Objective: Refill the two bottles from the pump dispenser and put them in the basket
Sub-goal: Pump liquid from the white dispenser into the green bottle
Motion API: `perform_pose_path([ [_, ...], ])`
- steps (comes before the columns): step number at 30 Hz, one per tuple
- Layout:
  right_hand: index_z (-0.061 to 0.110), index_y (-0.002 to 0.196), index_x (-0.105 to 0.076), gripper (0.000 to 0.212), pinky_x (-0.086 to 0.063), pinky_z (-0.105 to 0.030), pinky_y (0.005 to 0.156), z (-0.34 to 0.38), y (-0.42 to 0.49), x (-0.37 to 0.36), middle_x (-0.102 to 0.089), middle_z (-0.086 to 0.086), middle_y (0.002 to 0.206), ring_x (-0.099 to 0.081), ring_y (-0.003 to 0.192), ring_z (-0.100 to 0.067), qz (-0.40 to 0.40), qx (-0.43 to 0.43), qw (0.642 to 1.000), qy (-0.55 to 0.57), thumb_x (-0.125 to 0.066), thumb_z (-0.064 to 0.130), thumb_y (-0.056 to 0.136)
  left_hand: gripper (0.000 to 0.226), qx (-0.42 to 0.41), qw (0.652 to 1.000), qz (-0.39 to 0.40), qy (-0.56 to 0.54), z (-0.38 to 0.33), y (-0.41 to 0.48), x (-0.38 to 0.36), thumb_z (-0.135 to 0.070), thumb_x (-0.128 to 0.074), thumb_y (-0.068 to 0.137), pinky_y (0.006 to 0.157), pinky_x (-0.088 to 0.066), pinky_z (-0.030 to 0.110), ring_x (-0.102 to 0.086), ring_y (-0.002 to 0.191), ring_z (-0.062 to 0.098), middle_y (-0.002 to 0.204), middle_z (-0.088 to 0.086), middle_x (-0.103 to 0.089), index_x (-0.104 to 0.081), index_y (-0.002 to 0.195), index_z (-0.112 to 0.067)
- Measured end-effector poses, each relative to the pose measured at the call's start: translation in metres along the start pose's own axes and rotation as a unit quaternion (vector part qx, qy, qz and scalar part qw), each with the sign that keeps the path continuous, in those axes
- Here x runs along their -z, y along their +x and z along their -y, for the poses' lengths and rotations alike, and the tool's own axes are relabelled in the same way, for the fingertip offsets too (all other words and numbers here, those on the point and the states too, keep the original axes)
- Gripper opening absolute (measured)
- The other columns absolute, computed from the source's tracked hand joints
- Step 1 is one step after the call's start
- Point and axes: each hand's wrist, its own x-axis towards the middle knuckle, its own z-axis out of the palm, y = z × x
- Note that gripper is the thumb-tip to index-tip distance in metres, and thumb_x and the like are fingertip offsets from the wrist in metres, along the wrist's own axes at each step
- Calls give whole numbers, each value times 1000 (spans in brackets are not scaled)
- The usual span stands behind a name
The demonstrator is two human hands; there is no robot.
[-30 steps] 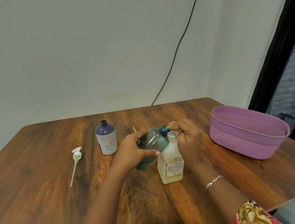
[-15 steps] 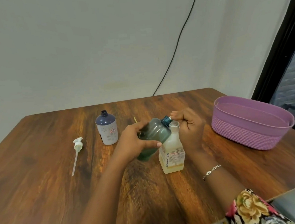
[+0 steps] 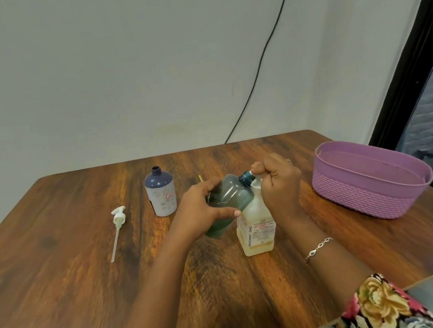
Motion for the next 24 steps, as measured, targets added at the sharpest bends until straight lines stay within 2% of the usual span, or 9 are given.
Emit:
perform_pose_path([
  [3,-1,59,-62,26,-50,-29,59,-6,-3,1,-62,-10,62,-63,62,-20,6,0,1000,21,-40,-10,69,79,0,1000,2,9,0,2,-2,-25,-80,66,99,-44,37,-50,113,15,129,1,-53,-45,136,-17],
  [6,-2,66,-67,29,-50,-15,65,-5,-2,5,-66,-12,67,-62,70,-6,18,-21,998,55,-45,-20,69,78,4,1000,1,4,-2,3,-1,-23,-80,67,98,-44,35,-50,114,16,129,0,-53,-44,136,-17],
  [7,-1,66,-68,27,-50,-16,66,-4,3,8,-67,-11,68,-62,70,-7,25,-22,998,51,-46,-16,71,78,6,1000,0,4,-4,3,0,-23,-80,67,98,-45,35,-50,115,17,129,0,-53,-44,136,-17],
  [10,2,59,-66,26,-48,-32,64,0,20,10,-65,-7,61,-60,62,-19,55,0,998,-8,-43,5,70,78,0,1000,-3,11,-10,3,4,-22,-79,67,98,-45,35,-51,116,18,130,0,-53,-44,137,-16],
  [14,2,56,-59,26,-47,-41,59,0,7,9,-59,-6,57,-55,58,-23,49,23,999,4,-38,5,72,77,5,1000,4,17,-12,0,3,-19,-79,68,94,-43,29,-49,112,14,124,-5,-52,-43,136,-18],
  [17,1,55,-58,28,-48,-41,56,-11,1,5,-58,-7,57,-55,58,-25,45,30,998,25,-36,5,72,76,19,999,8,25,-9,-3,-2,-21,-78,69,93,-43,29,-49,109,11,126,-3,-52,-43,136,-19],
  [21,2,63,-65,28,-51,-39,57,-15,-2,7,-63,-7,64,-59,64,-24,54,0,996,76,-38,1,72,73,24,999,-4,34,-11,-7,-5,-21,-77,70,91,-43,27,-50,109,13,114,-11,-49,-44,135,-20],
  [24,2,67,-69,36,-51,-31,63,-8,12,16,-67,-6,67,-62,66,-19,78,-26,991,103,-37,17,72,73,34,999,-8,18,-18,-7,-3,-19,-76,71,90,-43,27,-49,107,11,113,-10,-50,-43,136,-18],
])
